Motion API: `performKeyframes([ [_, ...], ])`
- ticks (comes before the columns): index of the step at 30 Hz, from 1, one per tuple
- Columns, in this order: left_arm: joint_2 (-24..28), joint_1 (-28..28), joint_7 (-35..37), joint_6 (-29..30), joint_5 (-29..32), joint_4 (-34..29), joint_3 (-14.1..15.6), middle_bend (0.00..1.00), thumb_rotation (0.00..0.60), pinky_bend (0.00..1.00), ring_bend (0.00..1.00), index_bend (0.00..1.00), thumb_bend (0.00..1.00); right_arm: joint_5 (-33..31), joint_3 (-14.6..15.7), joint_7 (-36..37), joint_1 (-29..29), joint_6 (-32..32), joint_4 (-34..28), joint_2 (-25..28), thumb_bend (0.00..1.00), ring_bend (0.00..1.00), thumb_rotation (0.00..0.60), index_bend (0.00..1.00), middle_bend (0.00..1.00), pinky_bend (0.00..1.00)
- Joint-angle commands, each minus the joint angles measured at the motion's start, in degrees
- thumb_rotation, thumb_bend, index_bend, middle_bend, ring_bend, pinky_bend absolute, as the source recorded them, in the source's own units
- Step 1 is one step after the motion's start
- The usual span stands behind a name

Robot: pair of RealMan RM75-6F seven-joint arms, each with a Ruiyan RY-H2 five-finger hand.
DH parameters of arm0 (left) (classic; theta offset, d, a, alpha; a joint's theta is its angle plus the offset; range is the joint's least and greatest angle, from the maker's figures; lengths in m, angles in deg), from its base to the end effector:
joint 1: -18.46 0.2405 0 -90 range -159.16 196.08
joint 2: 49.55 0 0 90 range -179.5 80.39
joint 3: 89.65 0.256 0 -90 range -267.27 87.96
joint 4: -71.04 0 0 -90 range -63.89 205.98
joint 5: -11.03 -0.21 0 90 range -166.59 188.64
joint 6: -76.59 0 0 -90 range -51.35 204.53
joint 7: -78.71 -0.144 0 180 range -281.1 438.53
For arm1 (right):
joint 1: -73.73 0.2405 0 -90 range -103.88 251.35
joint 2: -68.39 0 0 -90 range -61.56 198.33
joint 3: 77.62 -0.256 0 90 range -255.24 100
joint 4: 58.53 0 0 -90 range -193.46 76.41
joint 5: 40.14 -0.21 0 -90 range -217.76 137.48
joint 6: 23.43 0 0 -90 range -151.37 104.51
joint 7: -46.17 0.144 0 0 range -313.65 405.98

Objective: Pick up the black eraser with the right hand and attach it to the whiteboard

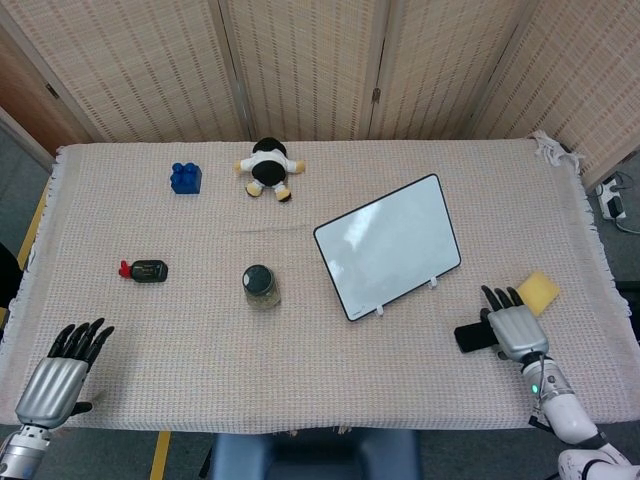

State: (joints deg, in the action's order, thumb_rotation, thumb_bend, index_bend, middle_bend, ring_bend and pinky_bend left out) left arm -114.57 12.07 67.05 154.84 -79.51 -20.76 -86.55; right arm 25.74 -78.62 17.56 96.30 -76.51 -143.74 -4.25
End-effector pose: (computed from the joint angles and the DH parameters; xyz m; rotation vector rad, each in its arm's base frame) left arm -0.3118 0.1636 0.1215 -1.6649 -0.8413 -0.6787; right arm -0.3263 -0.2549 0.0618 1.8107 -0.8905 0.2979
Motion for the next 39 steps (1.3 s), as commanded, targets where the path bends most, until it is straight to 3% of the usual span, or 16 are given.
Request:
performKeyframes([
  [1, 0.04, 0.07, 0.02, 0.21, -0.03, -0.03, 0.05, 0.00, 0.600, 0.00, 0.00, 0.00, 0.21, 0.02, 0.12, -0.19, 0.07, -0.54, 0.00, -0.21, 0.32, 0.00, 0.600, 0.41, 0.00, 0.00],
  [10, 0.05, 0.04, 0.11, 0.43, -0.06, 0.03, 0.23, 0.00, 0.600, 0.00, 0.00, 0.00, 0.21, 1.39, 0.33, 1.67, -0.59, -3.35, -0.44, 0.07, 0.32, 0.02, 0.600, 0.50, 0.00, 0.00],
  [17, -0.09, -0.26, 0.04, -0.10, 0.46, 0.09, 0.16, 0.00, 0.600, 0.00, 0.00, 0.00, 0.21, 5.56, -2.26, 9.92, -1.38, -8.62, -0.67, 0.04, 0.32, 0.04, 0.600, 0.51, 0.00, 0.00],
  [20, -0.17, -0.54, 0.05, -0.66, 0.89, 0.16, 0.06, 0.00, 0.600, 0.00, 0.00, 0.00, 0.21, 8.42, -4.20, 13.27, -1.23, -12.65, 2.49, -2.95, 0.32, 0.04, 0.600, 0.51, 0.00, 0.00],
  [28, -0.29, -1.18, 0.35, -1.90, 2.06, 0.35, -0.21, 0.00, 0.600, 0.00, 0.00, 0.00, 0.21, 12.86, -9.86, 11.88, 2.09, -22.37, 12.45, -15.60, 0.32, 0.07, 0.600, 0.51, 0.00, 0.00],
  [34, -0.13, -1.67, 1.17, -3.14, 3.31, 0.67, -0.41, 0.00, 0.600, 0.00, 0.00, 0.00, 0.21, 13.77, -12.95, 10.45, 6.12, -23.85, 19.08, -22.28, 0.32, 0.07, 0.600, 0.51, 0.00, 0.00],
  [39, 0.05, -2.09, 1.89, -4.02, 3.89, 0.95, -0.45, 0.00, 0.600, 0.00, 0.00, 0.00, 0.21, 11.62, -15.35, 9.57, 9.65, -21.03, 23.16, -26.27, 0.32, 0.07, 0.600, 0.51, 0.00, 0.00],
])
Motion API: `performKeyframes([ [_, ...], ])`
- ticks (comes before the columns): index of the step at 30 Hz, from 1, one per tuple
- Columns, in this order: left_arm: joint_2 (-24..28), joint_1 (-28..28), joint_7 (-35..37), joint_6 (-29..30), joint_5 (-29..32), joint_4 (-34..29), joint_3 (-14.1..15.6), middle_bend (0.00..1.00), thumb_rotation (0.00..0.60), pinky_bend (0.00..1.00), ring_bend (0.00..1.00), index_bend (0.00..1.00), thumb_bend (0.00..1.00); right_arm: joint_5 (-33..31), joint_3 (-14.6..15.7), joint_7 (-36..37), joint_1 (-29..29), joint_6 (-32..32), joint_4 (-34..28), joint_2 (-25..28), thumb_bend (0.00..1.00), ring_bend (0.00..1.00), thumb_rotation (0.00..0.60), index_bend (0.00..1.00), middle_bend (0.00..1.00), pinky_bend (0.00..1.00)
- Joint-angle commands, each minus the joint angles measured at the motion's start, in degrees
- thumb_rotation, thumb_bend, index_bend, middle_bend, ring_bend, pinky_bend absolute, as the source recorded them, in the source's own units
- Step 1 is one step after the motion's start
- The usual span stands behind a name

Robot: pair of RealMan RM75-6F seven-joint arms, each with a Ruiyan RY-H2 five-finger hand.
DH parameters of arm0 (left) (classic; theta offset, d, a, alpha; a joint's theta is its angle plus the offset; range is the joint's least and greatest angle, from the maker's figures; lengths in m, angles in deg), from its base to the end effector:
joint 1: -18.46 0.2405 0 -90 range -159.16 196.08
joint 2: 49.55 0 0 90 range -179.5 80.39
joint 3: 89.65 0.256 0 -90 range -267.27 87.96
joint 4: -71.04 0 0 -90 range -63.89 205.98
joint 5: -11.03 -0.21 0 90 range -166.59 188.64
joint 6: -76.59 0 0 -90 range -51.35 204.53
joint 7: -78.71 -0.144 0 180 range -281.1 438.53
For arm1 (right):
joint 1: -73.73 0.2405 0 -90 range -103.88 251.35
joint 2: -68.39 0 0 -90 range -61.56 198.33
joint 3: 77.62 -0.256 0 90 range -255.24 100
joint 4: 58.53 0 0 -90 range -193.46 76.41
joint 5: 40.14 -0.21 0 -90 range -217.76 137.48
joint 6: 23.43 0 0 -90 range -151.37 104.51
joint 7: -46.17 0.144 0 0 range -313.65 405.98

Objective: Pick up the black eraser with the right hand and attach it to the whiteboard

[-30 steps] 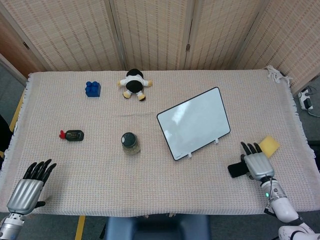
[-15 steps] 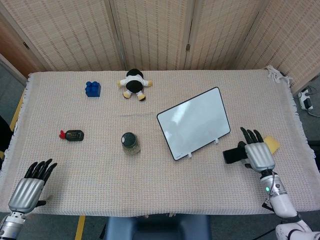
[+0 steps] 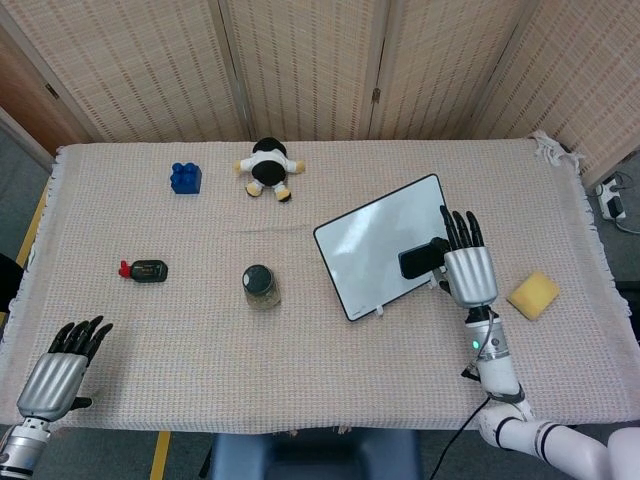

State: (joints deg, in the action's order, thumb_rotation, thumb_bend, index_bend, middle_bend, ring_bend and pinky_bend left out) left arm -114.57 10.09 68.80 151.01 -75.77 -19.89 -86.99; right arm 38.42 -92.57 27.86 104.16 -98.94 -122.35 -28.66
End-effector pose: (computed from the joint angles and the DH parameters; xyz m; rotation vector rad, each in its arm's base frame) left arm -0.3210 0.1754 0.1191 -1.6563 -0.9032 -0.6400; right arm -0.2215 -0.3456 0.0277 1.4648 -0.5850 0.9757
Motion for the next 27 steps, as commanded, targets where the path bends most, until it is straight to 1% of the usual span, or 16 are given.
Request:
performKeyframes([
  [1, 0.09, -0.18, 0.21, -0.33, 0.24, 0.14, 0.01, 0.00, 0.600, 0.00, 0.00, 0.00, 0.21, -1.29, -1.85, -0.94, 2.56, 1.64, 2.49, -2.68, 0.32, 0.07, 0.600, 0.51, 0.00, 0.00],
  [7, 0.29, -0.33, 0.86, -0.55, 0.45, 0.16, 0.08, 0.00, 0.600, 0.00, 0.00, 0.00, 0.21, -1.64, -2.55, -2.51, 4.88, 2.01, 4.83, -5.28, 0.32, 0.07, 0.600, 0.51, 0.00, 0.00],
  [15, 0.36, -0.49, 0.97, -0.90, 0.94, 0.19, 0.15, 0.00, 0.600, 0.00, 0.00, 0.00, 0.21, -2.80, -3.08, -5.09, 6.83, 3.00, 6.06, -6.80, 0.32, 0.07, 0.600, 0.50, 0.00, 0.00],
  [17, 0.36, -0.61, 1.04, -1.11, 0.97, 0.24, 0.18, 0.00, 0.600, 0.00, 0.00, 0.00, 0.21, -3.18, -3.09, -5.39, 7.04, 3.34, 6.33, -7.04, 0.32, 0.07, 0.600, 0.46, 0.00, 0.00],
  [20, 0.35, -0.69, 1.24, -1.33, 1.13, 0.43, 0.23, 0.00, 0.600, 0.00, 0.00, 0.00, 0.21, -3.31, -3.16, -4.98, 7.44, 3.25, 7.19, -7.61, 0.32, 0.07, 0.600, 0.37, 0.00, 0.00],
  [24, 0.39, -0.67, 1.22, -1.23, 1.22, 0.42, 0.27, 0.00, 0.600, 0.00, 0.00, 0.00, 0.21, -4.11, -3.33, -5.08, 7.64, 3.54, 7.77, -7.93, 0.32, 0.07, 0.600, 0.31, 0.00, 0.00],
  [26, 0.45, -0.54, 1.26, -0.88, 1.02, 0.31, 0.34, 0.00, 0.600, 0.00, 0.00, 0.00, 0.21, -4.36, -3.27, -5.36, 7.57, 3.59, 7.67, -7.77, 0.32, 0.06, 0.600, 0.27, 0.00, 0.00],
  [27, 0.49, -0.47, 1.27, -0.72, 0.94, 0.26, 0.38, 0.00, 0.600, 0.00, 0.00, 0.00, 0.21, -4.48, -3.23, -5.33, 7.51, 3.67, 7.50, -7.64, 0.32, 0.05, 0.600, 0.23, 0.00, 0.00],
])
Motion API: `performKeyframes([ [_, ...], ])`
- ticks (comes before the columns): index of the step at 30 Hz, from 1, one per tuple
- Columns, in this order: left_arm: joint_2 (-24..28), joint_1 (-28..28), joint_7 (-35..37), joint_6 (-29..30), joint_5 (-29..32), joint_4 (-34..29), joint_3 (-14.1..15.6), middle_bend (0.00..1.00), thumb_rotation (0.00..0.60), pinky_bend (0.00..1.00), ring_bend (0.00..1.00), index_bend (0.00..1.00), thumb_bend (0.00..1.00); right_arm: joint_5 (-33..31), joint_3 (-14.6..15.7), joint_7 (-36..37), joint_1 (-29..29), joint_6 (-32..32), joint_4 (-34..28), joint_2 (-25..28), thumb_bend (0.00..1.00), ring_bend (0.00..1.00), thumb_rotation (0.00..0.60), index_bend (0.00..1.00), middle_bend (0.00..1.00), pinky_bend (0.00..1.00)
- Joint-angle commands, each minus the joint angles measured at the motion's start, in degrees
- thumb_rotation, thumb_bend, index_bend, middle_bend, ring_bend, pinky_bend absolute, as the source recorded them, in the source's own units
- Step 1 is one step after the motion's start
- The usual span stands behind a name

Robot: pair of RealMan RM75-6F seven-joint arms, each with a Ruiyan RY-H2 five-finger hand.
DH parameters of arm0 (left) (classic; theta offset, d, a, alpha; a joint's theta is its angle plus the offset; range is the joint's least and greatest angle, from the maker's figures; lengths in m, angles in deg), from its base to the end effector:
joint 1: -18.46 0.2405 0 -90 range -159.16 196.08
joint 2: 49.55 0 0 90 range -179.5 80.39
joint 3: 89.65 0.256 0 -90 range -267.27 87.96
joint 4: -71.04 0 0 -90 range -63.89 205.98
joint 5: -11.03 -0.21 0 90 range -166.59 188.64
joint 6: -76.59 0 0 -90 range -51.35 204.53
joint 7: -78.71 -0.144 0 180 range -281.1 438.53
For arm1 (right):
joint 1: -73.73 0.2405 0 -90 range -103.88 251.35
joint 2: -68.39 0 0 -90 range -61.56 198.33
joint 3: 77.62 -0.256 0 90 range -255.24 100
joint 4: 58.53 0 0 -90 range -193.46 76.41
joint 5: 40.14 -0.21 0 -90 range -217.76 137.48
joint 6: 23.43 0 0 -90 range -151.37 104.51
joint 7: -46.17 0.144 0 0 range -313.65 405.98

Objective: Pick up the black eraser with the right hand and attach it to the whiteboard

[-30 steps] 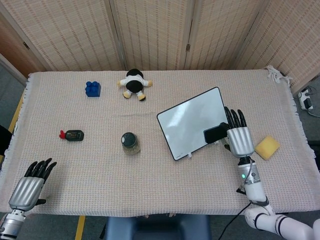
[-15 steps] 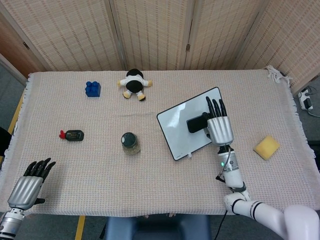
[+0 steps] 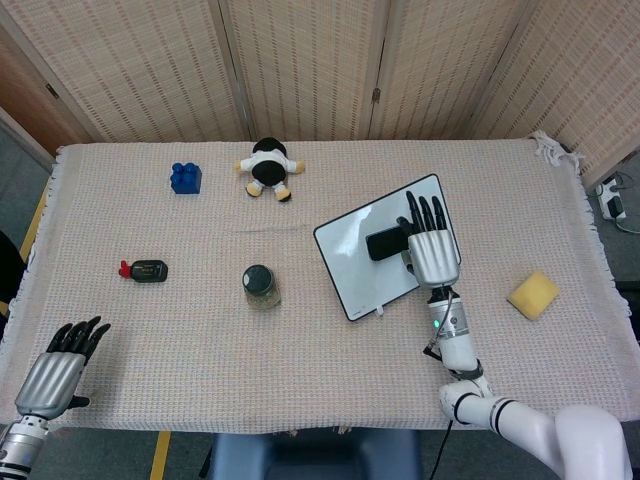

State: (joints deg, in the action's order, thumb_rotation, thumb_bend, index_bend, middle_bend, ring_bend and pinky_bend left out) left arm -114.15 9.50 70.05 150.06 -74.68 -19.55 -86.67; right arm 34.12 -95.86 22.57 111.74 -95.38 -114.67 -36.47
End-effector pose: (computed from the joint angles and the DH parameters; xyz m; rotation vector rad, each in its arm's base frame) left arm -0.3252 0.1772 0.1207 -1.6513 -0.9287 -0.6272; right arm -0.1844 -0.3787 -0.0047 1.4709 -0.5558 0.9420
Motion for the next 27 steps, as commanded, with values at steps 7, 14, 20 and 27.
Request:
performKeyframes([
  [7, 0.41, 0.63, 0.45, 1.69, -1.14, -0.35, 0.36, 0.00, 0.600, 0.00, 0.00, 0.00, 0.21, 1.18, 2.06, 1.24, -2.80, -2.18, -6.20, 4.09, 0.32, 0.04, 0.600, 0.14, 0.00, 0.00],
  [14, 0.34, 1.32, -0.09, 3.73, -2.34, -0.52, 0.47, 0.00, 0.600, 0.00, 0.00, 0.00, 0.21, 2.16, 7.90, 0.52, -12.30, -7.24, -27.38, 17.13, 0.32, 0.03, 0.600, 0.11, 0.00, 0.00],
  [20, 0.51, 2.80, -1.00, 7.37, -5.55, -1.15, 1.49, 0.00, 0.600, 0.00, 0.00, 0.00, 0.21, 10.47, 18.21, -1.76, -22.83, -16.84, -40.69, 29.51, 0.32, 0.01, 0.600, 0.08, 0.00, 0.00],
  [27, 0.68, 4.68, -1.35, 12.27, -11.54, -0.96, 3.50, 0.00, 0.600, 0.00, 0.00, 0.00, 0.21, 12.91, 28.18, -2.43, -32.51, -21.76, -48.49, 37.85, 0.32, 0.00, 0.600, 0.08, 0.00, 0.00],
])
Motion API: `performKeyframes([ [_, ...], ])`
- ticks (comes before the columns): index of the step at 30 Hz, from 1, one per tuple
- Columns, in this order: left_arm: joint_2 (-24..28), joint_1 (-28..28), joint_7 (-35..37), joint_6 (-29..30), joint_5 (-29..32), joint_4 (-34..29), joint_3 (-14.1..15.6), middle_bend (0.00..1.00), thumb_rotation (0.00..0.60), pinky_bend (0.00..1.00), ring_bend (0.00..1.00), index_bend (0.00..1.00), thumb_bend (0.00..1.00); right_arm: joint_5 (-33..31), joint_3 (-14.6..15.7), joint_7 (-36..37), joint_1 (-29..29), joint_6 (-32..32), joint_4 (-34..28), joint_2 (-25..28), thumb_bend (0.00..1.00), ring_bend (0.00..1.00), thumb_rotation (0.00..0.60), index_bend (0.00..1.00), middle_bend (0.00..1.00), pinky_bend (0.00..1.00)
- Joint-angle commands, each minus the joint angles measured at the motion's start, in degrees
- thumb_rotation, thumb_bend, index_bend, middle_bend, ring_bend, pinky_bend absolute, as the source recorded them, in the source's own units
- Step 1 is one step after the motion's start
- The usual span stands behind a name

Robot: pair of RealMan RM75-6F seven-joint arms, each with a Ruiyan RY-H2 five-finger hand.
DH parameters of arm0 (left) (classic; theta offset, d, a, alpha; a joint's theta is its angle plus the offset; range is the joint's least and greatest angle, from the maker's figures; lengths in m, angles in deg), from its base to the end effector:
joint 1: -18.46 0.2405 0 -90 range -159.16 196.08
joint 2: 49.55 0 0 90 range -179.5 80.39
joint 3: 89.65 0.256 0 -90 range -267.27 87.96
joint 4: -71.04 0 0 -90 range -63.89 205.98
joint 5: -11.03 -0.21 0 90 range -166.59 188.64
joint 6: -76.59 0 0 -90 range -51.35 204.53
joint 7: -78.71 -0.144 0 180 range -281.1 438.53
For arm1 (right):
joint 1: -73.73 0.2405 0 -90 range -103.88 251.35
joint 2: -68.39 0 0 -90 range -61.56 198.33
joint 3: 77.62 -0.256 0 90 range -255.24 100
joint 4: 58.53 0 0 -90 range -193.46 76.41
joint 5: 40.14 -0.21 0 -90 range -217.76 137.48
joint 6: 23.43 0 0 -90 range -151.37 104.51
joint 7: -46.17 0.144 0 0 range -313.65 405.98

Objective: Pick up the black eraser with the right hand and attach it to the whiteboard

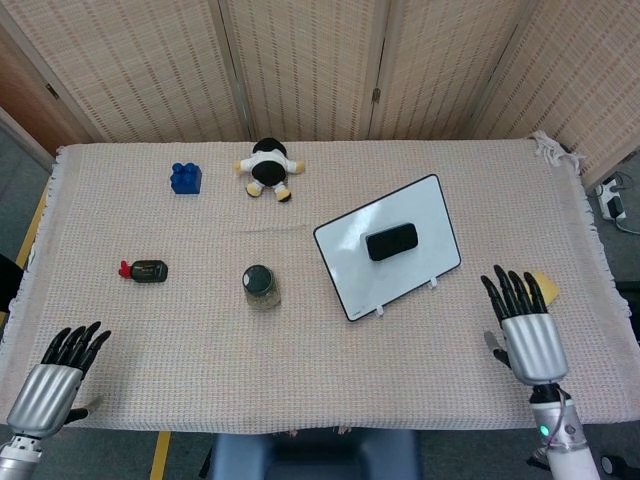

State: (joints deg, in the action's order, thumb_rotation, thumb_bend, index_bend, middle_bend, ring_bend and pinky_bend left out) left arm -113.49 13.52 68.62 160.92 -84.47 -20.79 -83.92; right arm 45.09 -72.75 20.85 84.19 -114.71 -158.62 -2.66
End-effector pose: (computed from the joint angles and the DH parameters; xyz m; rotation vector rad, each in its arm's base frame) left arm -0.3038 0.1463 0.1311 -1.6774 -0.7927 -0.7530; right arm -0.2619 -0.1760 0.1103 1.5128 -0.7225 0.7985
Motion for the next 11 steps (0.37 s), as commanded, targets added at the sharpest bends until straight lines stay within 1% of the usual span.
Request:
performKeyframes([
  [1, 0.00, 0.81, 0.21, 1.84, -2.21, 0.44, 0.86, 0.00, 0.600, 0.00, 0.00, 0.00, 0.21, 2.27, 5.98, -0.23, -5.81, -2.77, -4.92, 4.71, 0.32, 0.00, 0.600, 0.07, 0.00, 0.00],
  [2, -0.06, 1.09, 0.23, 2.46, -2.65, 0.67, 0.96, 0.00, 0.600, 0.00, 0.00, 0.00, 0.21, 3.21, 7.29, 0.85, -7.07, -3.48, -4.95, 5.49, 0.32, 0.00, 0.600, 0.06, 0.00, 0.00],
  [3, -0.17, 1.88, -0.27, 3.70, -3.26, 0.85, 1.26, 0.00, 0.600, 0.00, 0.00, 0.00, 0.21, 4.83, 9.92, 3.26, -9.73, -4.90, -3.59, 6.33, 0.32, 0.00, 0.600, 0.05, 0.00, 0.00],
  [4, -0.29, 2.54, -0.90, 4.68, -3.97, 0.81, 1.63, 0.00, 0.600, 0.00, 0.00, 0.00, 0.21, 6.53, 11.55, 4.44, -10.92, -5.53, -2.86, 7.07, 0.32, 0.00, 0.600, 0.03, 0.00, 0.00],
  [5, -0.47, 2.95, -1.34, 5.38, -4.61, 0.83, 1.84, 0.00, 0.600, 0.00, 0.00, 0.00, 0.21, 8.36, 12.20, 5.61, -11.38, -6.09, -2.33, 7.57, 0.32, 0.00, 0.600, 0.02, 0.00, 0.00],
  [7, -0.89, 3.67, -2.48, 6.62, -5.78, 0.94, 2.11, 0.00, 0.600, 0.00, 0.00, 0.00, 0.21, 10.71, 11.74, 7.41, -12.64, -8.33, -1.15, 7.19, 0.32, 0.00, 0.600, 0.00, 0.00, 0.00],
  [11, -1.57, 4.49, -4.37, 7.68, -7.11, 1.06, 2.35, 0.00, 0.600, 0.00, 0.00, 0.00, 0.21, 13.09, 11.76, 8.56, -13.90, -8.75, -0.08, 7.36, 0.32, 0.00, 0.600, 0.00, 0.00, 0.00],
])
